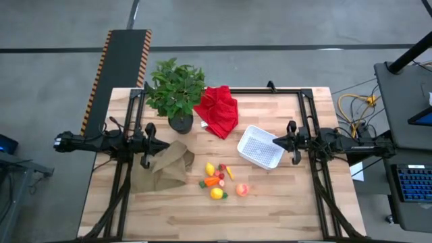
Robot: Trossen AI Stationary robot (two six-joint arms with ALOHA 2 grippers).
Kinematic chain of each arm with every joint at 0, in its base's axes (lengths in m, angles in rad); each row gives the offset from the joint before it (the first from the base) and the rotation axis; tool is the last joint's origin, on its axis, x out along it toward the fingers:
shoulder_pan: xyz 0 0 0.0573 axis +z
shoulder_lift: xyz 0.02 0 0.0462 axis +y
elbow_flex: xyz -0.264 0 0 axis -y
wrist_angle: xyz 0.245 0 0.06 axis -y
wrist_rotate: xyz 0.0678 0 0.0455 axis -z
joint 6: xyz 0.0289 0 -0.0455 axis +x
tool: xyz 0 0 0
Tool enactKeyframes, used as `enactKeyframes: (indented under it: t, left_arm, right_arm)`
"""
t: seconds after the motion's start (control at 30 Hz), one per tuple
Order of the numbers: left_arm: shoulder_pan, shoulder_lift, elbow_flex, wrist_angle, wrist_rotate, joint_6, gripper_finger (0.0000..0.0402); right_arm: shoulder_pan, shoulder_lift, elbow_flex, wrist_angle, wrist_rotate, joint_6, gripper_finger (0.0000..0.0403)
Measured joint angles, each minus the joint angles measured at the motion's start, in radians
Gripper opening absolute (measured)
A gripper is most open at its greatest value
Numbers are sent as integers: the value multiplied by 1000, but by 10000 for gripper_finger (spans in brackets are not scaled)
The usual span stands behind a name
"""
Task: Pick and placing Produce into tupperware
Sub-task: Put the pink peach into the white bin
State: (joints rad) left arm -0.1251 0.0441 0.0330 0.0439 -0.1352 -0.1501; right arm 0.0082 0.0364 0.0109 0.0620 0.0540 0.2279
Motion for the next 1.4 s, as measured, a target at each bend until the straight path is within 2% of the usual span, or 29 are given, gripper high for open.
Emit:
enactKeyframes:
  t: [0.2, 0.3, 0.37, 0.43, 0.53, 0.7, 0.83, 1.0, 1.1, 1.2, 1.27, 1.33, 1.4]
  left_arm:
    - [1, 7, 0, 0, -4, 32, 0]
    - [1, 5, 0, 1, -70, 92, 0]
    - [1, 5, 0, 6, -135, 85, 0]
    - [1, 8, 0, 7, -158, 81, 6]
    - [1, 12, 0, 23, -163, 78, 32]
    - [1, 20, 0, 104, -169, 80, 93]
    - [1, 22, 1, 160, -169, 86, 117]
    - [1, 20, 1, 169, -169, 87, 121]
    - [1, 27, 1, 167, -169, 87, 121]
    - [1, 41, 1, 162, -155, 99, 121]
    - [1, 53, 1, 162, -153, 133, 121]
    - [1, 63, 1, 162, -153, 138, 121]
    - [1, 73, 1, 163, -153, 138, 121]
  right_arm:
    - [0, 0, 0, 34, 0, -23, 11]
    - [1, 1, 0, 137, -6, -2, 26]
    - [7, 14, 1, 247, -82, 26, 47]
    - [18, 40, 17, 310, -159, 10, 77]
    - [51, 110, 68, 307, -165, -39, 129]
    - [128, 304, 217, 294, -166, -149, 197]
    - [191, 462, 393, 128, -146, -231, 214]
    - [245, 660, 621, -219, 8, -177, 211]
    - [281, 775, 716, -252, 60, -125, 206]
    - [327, 887, 819, -243, 65, -125, 203]
    - [360, 961, 889, -297, 82, -105, 201]
    - [393, 1032, 962, -388, 139, -44, 200]
    - [433, 1104, 1033, -516, 241, 46, 200]
